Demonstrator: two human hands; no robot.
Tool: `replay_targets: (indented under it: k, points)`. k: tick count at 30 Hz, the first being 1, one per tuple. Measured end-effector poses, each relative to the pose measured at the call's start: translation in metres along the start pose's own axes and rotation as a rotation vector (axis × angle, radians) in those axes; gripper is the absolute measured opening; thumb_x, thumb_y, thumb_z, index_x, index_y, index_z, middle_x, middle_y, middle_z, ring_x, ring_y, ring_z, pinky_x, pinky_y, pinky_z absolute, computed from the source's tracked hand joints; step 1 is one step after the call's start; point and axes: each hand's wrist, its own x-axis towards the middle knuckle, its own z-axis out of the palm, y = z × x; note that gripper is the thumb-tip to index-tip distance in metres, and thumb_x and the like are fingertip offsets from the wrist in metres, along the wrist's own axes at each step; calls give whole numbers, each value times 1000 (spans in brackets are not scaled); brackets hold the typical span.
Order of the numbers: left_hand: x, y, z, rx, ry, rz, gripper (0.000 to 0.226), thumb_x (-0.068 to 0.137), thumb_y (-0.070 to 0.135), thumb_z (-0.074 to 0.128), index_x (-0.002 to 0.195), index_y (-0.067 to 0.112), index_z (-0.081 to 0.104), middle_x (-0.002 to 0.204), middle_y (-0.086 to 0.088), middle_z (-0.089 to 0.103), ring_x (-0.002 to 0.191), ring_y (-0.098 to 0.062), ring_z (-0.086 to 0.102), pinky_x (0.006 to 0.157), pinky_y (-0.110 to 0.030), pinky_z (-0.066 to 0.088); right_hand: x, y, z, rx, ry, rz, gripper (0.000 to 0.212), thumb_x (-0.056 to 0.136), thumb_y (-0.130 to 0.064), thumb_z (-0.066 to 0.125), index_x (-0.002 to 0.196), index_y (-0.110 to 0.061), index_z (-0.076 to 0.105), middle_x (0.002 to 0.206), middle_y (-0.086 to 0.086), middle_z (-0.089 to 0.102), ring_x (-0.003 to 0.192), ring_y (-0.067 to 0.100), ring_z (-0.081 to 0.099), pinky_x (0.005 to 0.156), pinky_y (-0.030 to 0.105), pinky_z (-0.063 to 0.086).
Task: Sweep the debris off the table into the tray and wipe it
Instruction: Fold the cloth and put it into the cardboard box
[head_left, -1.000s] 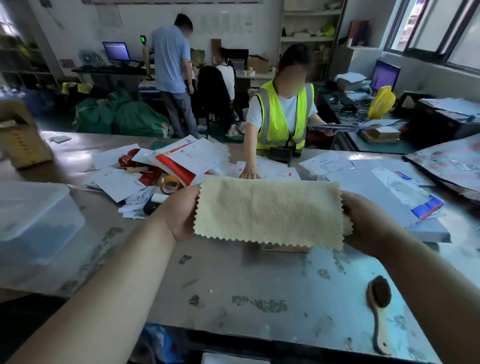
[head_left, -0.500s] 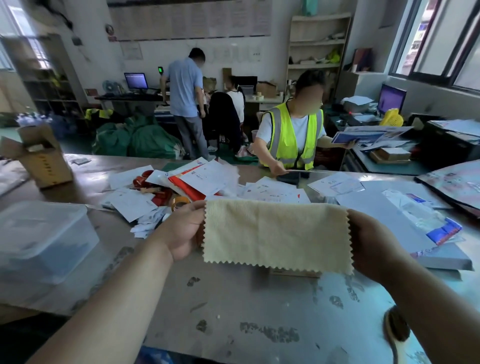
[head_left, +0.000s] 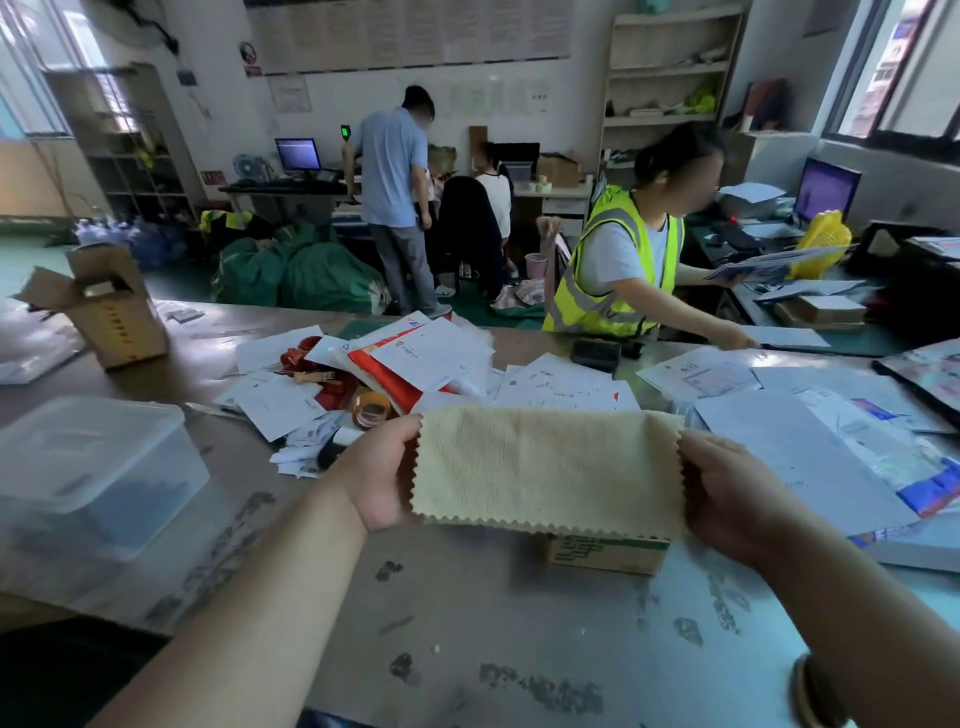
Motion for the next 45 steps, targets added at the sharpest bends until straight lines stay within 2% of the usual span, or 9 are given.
replay_targets:
  k: [4,12,17,21,24,27,35,39,45]
  points:
    - [7,2,6,46,6,-4,56,105,18,42,67,16,83,78,-8,77,72,-26,76,76,-41,54,12,-1,-7,-41,13,96,37,106,-25,45,121,1,66,99,21,67,81,32,70,68,41,58]
    - [42,-22,32,215,251,10,30,99,20,56,118,7,75,117,-17,76,103,-33,75,82,-40,59,26,4,0,-79,111,115,21,105,-21,50,106,-7,66,62,5,68,50,19,67,46,30,53]
    - [50,-48,67,272,310,65,23,97,20,61,81,16,77,84,-5,77,82,-26,68,73,-32,55,27,16,13,-186,112,49,24,105,-22,53,101,-10,73,74,5,74,65,22,71,57,35,57]
    - [48,-70,93,326,265,80,24,100,24,61,78,24,73,68,14,74,74,-10,67,56,-17,54,26,29,26,-239,120,56,24,102,-24,55,98,-10,75,80,11,73,72,28,71,63,40,61]
    - [49,-87,107,386,250,56,24,95,32,63,83,22,80,85,3,78,85,-20,71,84,-44,63,22,39,32,-267,99,38,29,100,-20,54,87,-12,79,83,11,74,76,25,72,72,43,64]
    - [48,-98,113,387,236,67,22,96,34,62,88,29,82,87,-4,79,80,-23,70,89,-55,60,17,49,32,-254,18,21,33,101,-21,53,84,-15,81,80,8,72,73,17,68,66,29,60]
    - [51,-110,106,394,141,82,14,87,30,75,98,21,78,96,-4,79,84,-17,71,80,-37,60,11,60,23,-176,-167,75,37,106,-22,40,115,-19,76,114,-5,76,111,5,67,96,34,55]
    - [57,-110,97,434,240,93,5,92,22,72,93,20,76,90,1,78,77,-12,67,66,-23,54,10,62,11,-490,-45,-49,38,99,-16,46,119,-36,72,117,-10,68,102,0,65,88,22,55]
    - [65,-97,82,134,103,-53,65,74,28,73,122,-12,57,108,-24,63,96,-34,60,85,-45,43,25,49,-18,-641,-57,-247,40,85,-32,77,116,-46,58,118,-14,57,100,1,61,89,25,53]
